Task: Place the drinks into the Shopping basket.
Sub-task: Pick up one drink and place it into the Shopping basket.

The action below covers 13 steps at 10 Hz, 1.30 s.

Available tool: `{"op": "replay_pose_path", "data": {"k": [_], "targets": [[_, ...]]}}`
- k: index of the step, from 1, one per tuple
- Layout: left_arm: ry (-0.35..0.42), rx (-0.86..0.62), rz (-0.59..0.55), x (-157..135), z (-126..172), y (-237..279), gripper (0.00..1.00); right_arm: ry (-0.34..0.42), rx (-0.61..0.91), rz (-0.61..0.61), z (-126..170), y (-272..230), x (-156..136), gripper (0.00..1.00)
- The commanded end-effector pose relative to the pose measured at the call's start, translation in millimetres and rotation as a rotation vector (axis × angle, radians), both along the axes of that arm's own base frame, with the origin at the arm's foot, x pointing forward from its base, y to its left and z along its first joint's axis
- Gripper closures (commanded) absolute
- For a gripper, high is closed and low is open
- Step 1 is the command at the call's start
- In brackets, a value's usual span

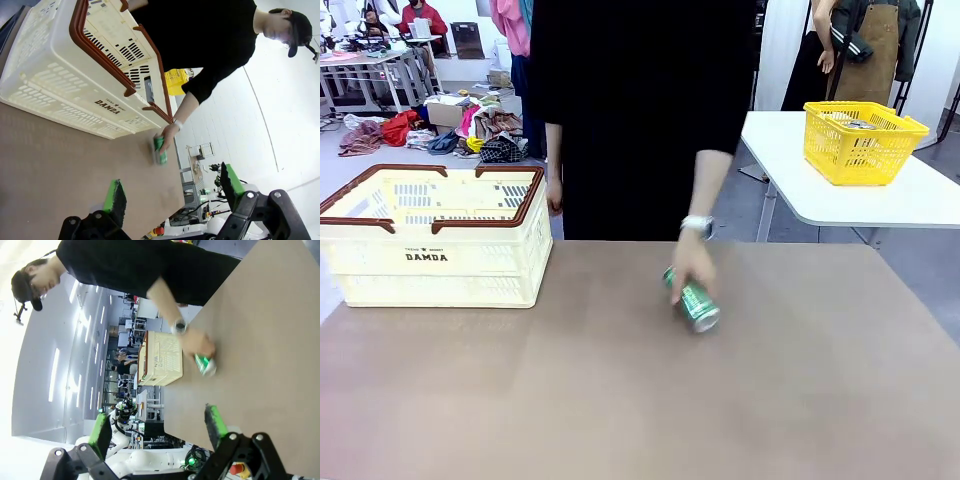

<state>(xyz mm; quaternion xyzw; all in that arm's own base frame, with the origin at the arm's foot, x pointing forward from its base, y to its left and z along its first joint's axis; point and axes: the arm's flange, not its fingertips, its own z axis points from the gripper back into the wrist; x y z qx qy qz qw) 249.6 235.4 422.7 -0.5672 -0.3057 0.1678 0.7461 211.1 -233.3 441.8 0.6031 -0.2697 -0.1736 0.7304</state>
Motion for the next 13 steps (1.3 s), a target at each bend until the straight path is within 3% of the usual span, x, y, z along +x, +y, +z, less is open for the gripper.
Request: {"op": "replay_pose_path", "data": {"k": [1,13], "targets": [[-0.001,-0.005,-0.006,-0.9,2.3,1.3,0.00,-0.033,0.008,-0.007,2.7,-0.5,3.4,0.00],[-0.001,-0.005,-0.006,-0.9,2.3,1.3,0.00,-0.033,0.008,-0.007,2.7,-0.5,3.4,0.00]]}}
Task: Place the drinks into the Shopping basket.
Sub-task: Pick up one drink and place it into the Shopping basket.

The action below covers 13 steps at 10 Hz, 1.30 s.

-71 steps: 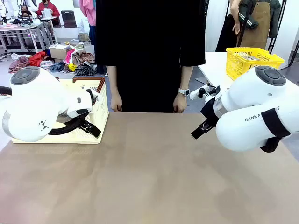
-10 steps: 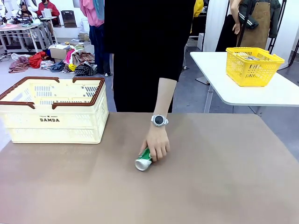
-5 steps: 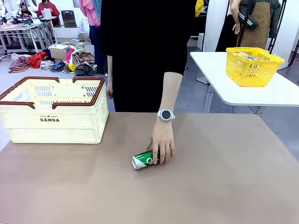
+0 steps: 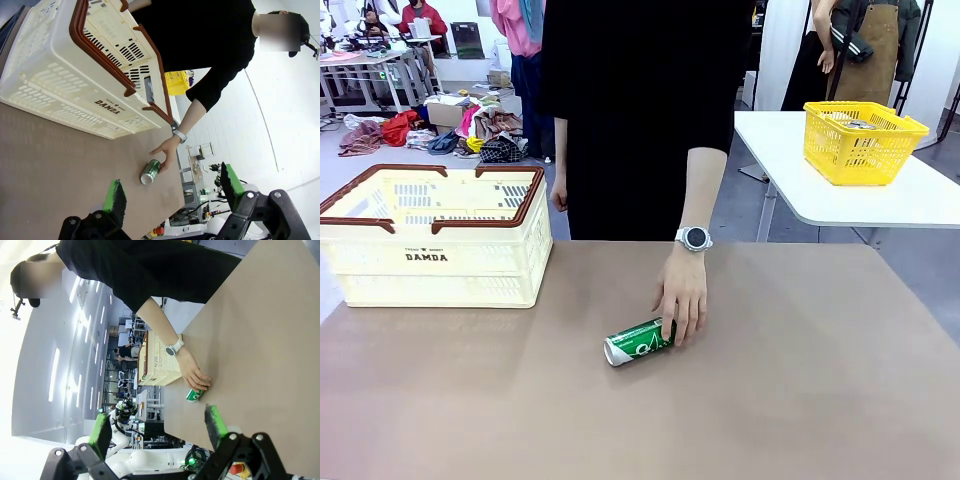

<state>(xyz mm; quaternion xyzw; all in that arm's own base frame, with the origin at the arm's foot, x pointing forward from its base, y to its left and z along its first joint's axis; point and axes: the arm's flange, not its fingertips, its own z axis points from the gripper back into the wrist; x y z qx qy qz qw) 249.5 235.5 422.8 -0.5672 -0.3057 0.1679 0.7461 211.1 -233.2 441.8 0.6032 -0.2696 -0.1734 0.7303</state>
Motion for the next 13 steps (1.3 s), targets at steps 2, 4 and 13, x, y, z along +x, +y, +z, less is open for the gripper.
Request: {"op": "replay_pose_path", "data": {"k": [2,4,13], "targets": [[-0.001,-0.005,-0.006,-1,2,1,0.00,-0.033,0.007,-0.007,3,-1,3,0.00],[0.000,0.000,0.000,0,0,0,0.00,-0.033,0.007,-0.007,3,-1,3,0.00],[0.225,0.832,-0.928,133,103,-385,0.00,-0.033,0.007,-0.007,3,-1,3,0.00]]}}
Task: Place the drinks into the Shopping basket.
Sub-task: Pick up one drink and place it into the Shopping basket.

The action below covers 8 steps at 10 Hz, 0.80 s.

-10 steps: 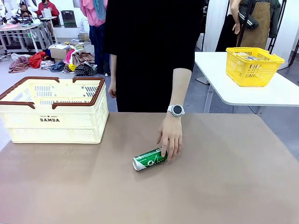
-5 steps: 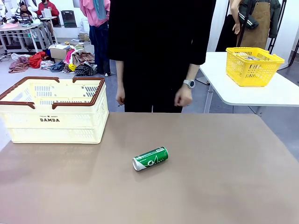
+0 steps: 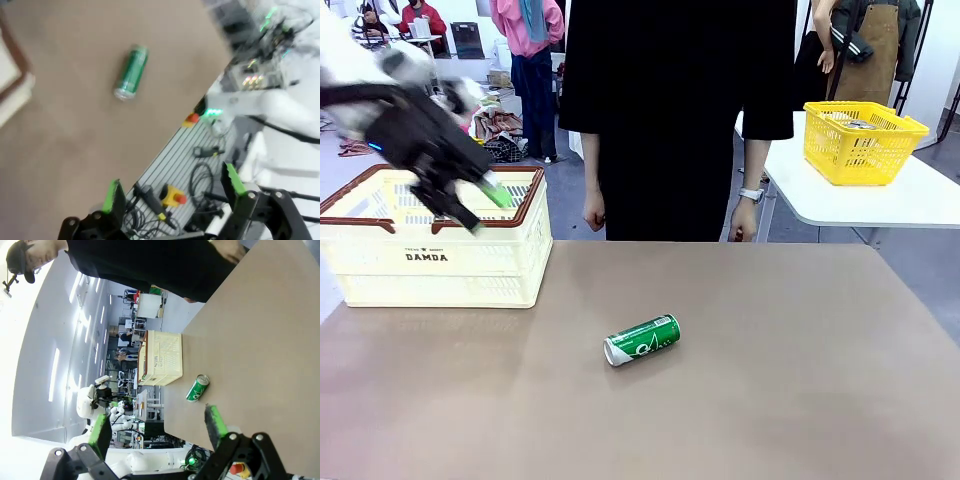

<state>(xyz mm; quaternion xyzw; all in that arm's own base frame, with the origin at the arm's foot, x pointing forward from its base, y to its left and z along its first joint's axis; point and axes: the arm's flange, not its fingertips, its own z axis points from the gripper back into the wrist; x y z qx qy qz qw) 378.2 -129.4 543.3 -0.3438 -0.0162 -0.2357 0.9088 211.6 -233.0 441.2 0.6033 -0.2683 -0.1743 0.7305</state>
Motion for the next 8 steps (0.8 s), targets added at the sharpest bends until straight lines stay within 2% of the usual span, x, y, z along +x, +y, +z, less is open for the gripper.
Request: {"op": "replay_pose_path", "data": {"k": [1,2,3,4,7,8], "targets": [[-0.006,0.211,-0.051,-7,-46,-55,0.00,-0.036,0.007,-0.007,3,-1,3,0.00],[-0.032,0.251,0.025,-12,-68,-75,0.00,-0.036,0.007,-0.007,3,-1,3,0.00],[-0.008,0.238,0.002,-18,-81,-71,0.00,-0.036,0.007,-0.007,3,-1,3,0.00],[-0.008,0.184,-0.052,-11,-54,-74,0.00,-0.036,0.007,-0.007,3,-1,3,0.00],[-0.008,0.184,-0.052,-11,-54,-74,0.00,-0.036,0.007,-0.007,3,-1,3,0.00],[-0.013,0.190,-0.040,-12,-64,-80,0.00,-0.036,0.007,-0.007,3,-1,3,0.00]]}}
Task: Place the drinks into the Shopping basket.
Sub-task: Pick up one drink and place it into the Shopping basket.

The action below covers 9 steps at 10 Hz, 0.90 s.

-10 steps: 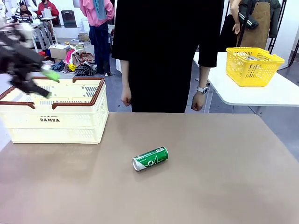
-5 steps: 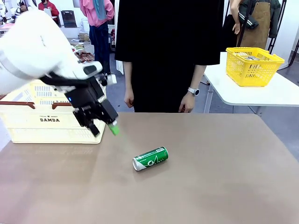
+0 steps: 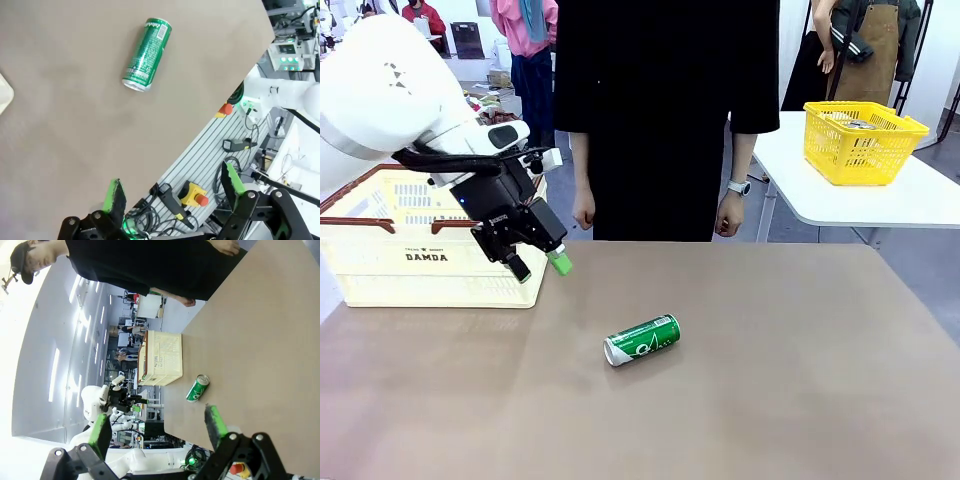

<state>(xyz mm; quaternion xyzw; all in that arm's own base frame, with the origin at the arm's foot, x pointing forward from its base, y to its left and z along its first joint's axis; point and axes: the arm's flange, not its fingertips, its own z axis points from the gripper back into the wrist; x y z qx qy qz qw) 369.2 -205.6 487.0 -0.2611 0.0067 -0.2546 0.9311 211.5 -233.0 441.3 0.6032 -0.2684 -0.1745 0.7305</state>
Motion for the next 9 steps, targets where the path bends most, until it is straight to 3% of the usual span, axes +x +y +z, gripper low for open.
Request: {"op": "replay_pose_path", "data": {"k": [1,2,3,4,6,9], "targets": [[-0.134,0.150,-0.046,-14,6,-46,0.00,-0.036,0.007,-0.007,3,-1,3,0.00],[-0.261,0.201,-0.148,-17,11,-87,0.00,-0.036,0.007,-0.007,3,-1,3,0.00],[-0.313,0.223,-0.204,-12,9,-116,0.00,-0.036,0.007,-0.007,3,-1,3,0.00],[-0.287,0.295,-0.135,0,1,-134,0.00,-0.036,0.007,-0.007,3,-1,3,0.00],[-0.165,0.412,-0.057,20,-13,-164,0.00,-0.036,0.007,-0.007,3,-1,3,0.00],[-0.139,0.452,-0.031,42,-27,-204,0.00,-0.036,0.007,-0.007,3,-1,3,0.00]]}}
